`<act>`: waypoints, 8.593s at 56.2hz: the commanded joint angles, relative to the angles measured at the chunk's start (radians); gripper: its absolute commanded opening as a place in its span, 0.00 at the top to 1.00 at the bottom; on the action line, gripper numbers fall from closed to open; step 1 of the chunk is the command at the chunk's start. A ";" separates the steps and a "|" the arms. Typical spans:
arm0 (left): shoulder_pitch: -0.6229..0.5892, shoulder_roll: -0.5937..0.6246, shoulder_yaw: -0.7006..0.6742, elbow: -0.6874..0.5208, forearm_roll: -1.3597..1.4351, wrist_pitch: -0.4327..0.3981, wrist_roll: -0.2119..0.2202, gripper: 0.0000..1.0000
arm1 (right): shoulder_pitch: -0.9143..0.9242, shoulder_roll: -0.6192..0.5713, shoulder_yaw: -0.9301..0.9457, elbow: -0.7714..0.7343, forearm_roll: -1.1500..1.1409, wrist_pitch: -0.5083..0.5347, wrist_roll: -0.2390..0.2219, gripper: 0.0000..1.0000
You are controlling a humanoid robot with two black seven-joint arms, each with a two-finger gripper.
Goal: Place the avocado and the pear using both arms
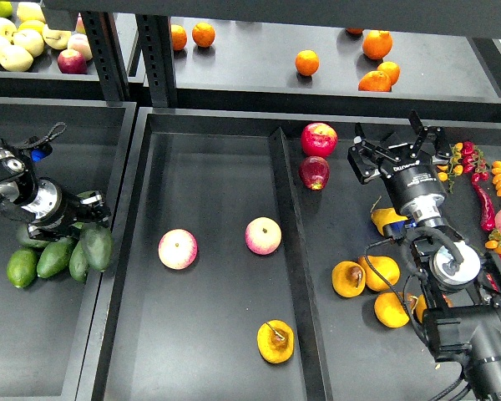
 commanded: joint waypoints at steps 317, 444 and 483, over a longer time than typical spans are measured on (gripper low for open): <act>0.204 -0.102 -0.195 0.038 -0.003 0.000 0.000 0.00 | 0.543 -0.044 -1.485 -0.348 -0.522 0.321 -0.393 0.00; 0.216 -0.116 -0.196 0.046 -0.003 0.000 0.000 0.00 | 0.506 -0.089 -1.458 -0.348 -0.485 0.321 -0.393 0.01; 0.217 -0.122 -0.204 0.047 -0.003 0.000 0.000 0.00 | 0.513 -0.089 -1.514 -0.351 -0.492 0.321 -0.393 0.41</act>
